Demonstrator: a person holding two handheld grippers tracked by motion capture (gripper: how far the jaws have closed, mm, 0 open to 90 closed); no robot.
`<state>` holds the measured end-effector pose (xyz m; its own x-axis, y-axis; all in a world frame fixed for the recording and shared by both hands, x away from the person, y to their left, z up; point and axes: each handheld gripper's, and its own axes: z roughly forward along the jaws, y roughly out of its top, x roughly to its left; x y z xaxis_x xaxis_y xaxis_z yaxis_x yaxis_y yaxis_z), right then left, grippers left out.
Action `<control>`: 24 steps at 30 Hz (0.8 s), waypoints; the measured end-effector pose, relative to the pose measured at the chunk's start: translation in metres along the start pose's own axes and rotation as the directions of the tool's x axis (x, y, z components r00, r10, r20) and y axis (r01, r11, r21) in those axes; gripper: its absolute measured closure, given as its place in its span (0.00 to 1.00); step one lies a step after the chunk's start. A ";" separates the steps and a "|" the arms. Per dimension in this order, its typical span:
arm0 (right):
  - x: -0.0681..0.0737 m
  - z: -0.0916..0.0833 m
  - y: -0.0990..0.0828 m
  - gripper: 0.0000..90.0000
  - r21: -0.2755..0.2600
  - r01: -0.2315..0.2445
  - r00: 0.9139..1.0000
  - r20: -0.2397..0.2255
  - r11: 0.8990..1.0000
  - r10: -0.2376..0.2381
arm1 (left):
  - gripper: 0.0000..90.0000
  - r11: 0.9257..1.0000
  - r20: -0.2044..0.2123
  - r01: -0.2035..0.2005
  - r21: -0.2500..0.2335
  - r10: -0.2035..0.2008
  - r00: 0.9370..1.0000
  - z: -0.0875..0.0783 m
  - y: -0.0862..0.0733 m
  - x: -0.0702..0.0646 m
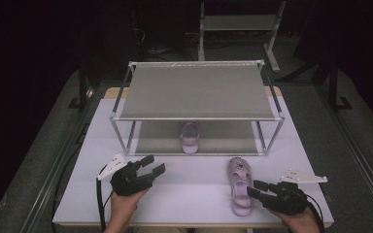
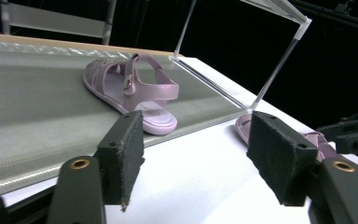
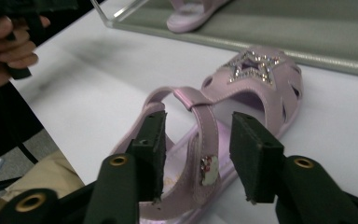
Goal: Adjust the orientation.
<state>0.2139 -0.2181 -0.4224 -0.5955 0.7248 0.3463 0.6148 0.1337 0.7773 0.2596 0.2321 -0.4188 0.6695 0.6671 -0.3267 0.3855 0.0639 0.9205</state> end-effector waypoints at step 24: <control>0.000 0.000 -0.005 0.87 0.023 -0.010 0.990 0.138 1.000 0.006 | 0.31 1.000 -0.022 -0.001 -0.013 0.001 1.000 -0.002 0.000 0.002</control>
<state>0.2109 -0.2192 -0.4259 -0.5148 0.8117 0.2758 0.6322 0.1422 0.7616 0.2600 0.2355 -0.4187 0.6559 0.6831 -0.3212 0.3763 0.0730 0.9236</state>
